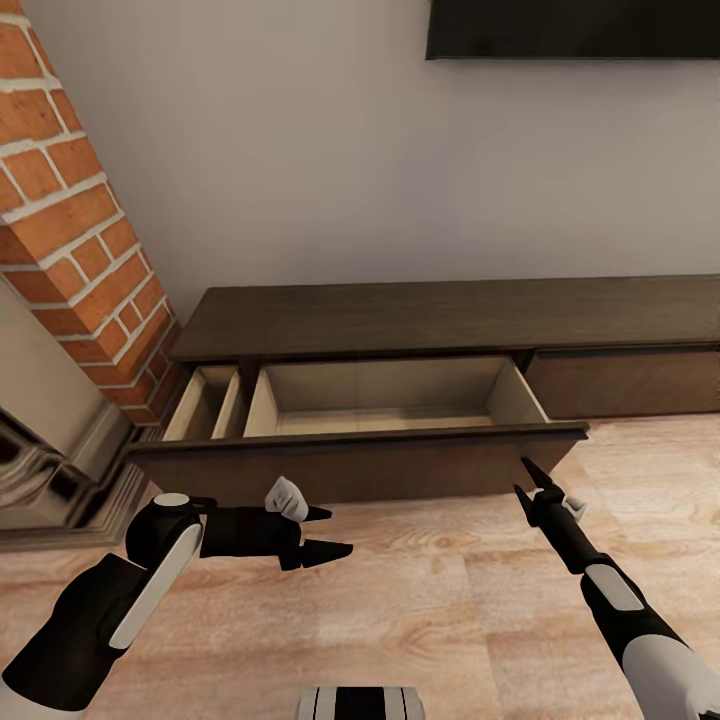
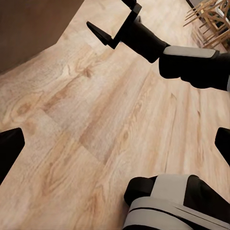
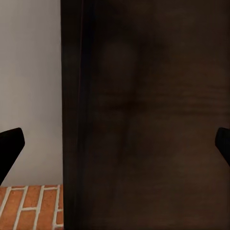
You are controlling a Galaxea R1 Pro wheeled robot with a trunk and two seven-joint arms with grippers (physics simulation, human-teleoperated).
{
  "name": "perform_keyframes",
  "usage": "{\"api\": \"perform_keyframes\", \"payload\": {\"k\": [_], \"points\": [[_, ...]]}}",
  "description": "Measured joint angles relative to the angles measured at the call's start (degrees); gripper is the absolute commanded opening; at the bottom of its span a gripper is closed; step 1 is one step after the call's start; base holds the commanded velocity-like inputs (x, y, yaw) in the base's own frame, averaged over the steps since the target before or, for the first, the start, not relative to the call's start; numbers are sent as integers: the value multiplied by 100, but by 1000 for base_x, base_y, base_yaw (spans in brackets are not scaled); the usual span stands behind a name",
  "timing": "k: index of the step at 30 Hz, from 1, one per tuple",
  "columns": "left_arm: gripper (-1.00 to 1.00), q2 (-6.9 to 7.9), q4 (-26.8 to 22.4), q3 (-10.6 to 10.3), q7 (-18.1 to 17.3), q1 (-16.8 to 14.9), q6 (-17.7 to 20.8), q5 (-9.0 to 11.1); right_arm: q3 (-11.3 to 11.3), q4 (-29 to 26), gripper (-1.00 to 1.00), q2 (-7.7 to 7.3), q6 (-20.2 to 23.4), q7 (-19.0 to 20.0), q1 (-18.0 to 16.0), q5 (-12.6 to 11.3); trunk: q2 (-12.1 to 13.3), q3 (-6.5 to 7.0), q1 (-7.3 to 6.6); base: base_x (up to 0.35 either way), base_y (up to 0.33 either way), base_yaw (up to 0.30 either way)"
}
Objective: Place each of the two pumpkins and all three candles from the living room inside a cabinet in the living room (use any cabinet), then make sure every cabinet is closed, and position the cauldron so it is next to a table in the living room.
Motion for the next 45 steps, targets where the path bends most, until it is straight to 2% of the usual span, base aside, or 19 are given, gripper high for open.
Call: {"api": "perform_keyframes", "payload": {"k": [4, 12, 14, 16, 18, 23, 28, 31, 33, 36, 39, 45], "points": [[100, -4, 0, 0, 3, 1, 0, 0, 1, 9, 100, -1, 0, 0, 0, 7, 0, 0, 0, -5, 0, 0], [100, -12, 1, 2, 4, 1, 5, 2, 199, -1, 100, -57, 49, -16, 46, 9, 10, 177, -21, 0, 0, 0], [100, -12, 4, 2, 7, 1, 7, 2, 211, -6, 100, -92, 67, -20, 63, 6, 13, 221, -26, 0, 0, 0], [100, -12, 6, 1, 10, 1, 8, 2, 220, -13, 100, -189, 95, -13, 131, 2, 16, 265, -31, 0, 0, 0], [100, -12, 7, 4, 12, 1, 9, 2, 222, -24, 100, -293, 200, 93, 291, -2, 18, 309, -37, 0, 0, 0], [100, -5, 7, 9, 0, 0, 12, 2, 208, -27, 100, -557, 882, 420, 942, -12, 25, 420, -49, 0, 0, 0], [100, 1, 8, 9, -9, -2, 17, 2, 219, -36, 100, -631, 1038, 459, 1327, 3, 32, 531, -62, 0, 0, 0], [100, 4, 8, 6, -6, -3, 18, 2, 223, -50, 100, -646, 1041, 454, 1496, 200, 36, 598, -70, 0, 0, 0], [100, 0, 9, 5, 2, -3, 18, 2, 215, -152, 100, -651, 1036, 490, 1595, 450, 38, 642, -75, 0, 0, 0], [100, 4, 8, 4, 10, -2, 19, 2, 209, -513, 100, -652, 1038, 606, 1822, 680, 42, 709, -83, 0, 0, 0], [100, 2, 6, 2, 15, 0, 19, 3, 188, -759, 100, -653, 1081, 657, 1990, 740, 47, 775, -91, 0, 0, 0], [100, -1, 8, 0, 21, -3, 19, 2, 145, -825, 100, -682, 1108, 725, 2060, 745, 55, 908, -106, 0, 0, 0]]}}
